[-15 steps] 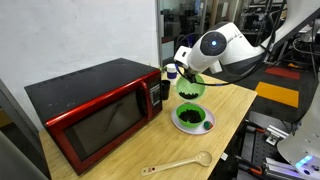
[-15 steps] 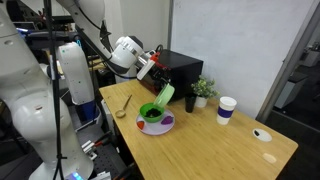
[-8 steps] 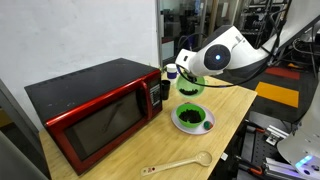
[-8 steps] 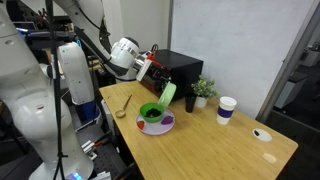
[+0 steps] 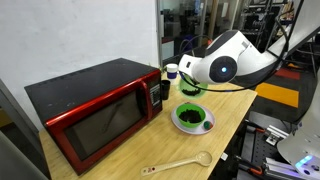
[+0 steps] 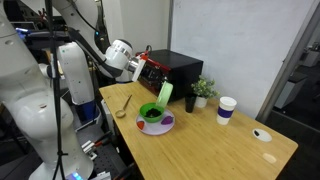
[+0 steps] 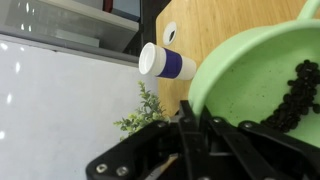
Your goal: Pour the contents in the green pot into the green bowl
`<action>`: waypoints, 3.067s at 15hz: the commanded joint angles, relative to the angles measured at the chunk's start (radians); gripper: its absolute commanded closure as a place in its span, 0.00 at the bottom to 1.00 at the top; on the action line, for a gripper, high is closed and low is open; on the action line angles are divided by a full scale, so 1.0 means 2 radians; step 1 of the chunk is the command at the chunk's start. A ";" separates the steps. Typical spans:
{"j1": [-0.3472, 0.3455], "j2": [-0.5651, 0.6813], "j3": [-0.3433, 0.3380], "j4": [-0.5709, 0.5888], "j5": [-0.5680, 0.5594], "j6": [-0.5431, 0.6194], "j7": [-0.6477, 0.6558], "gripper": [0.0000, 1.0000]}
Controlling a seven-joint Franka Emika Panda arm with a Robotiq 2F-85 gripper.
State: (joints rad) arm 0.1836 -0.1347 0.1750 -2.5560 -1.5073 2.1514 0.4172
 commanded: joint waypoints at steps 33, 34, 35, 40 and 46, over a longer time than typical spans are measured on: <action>0.060 0.042 0.062 -0.014 -0.128 -0.200 0.002 0.98; 0.066 0.047 0.068 -0.014 -0.127 -0.215 0.002 0.98; 0.072 0.051 0.074 -0.014 -0.125 -0.227 0.002 0.98; 0.091 0.072 0.092 -0.017 -0.122 -0.272 0.002 0.98; 0.096 0.093 0.098 -0.024 -0.125 -0.306 0.002 0.98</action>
State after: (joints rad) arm 0.3703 0.0330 0.3629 -2.5907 -1.7390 1.5891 0.4172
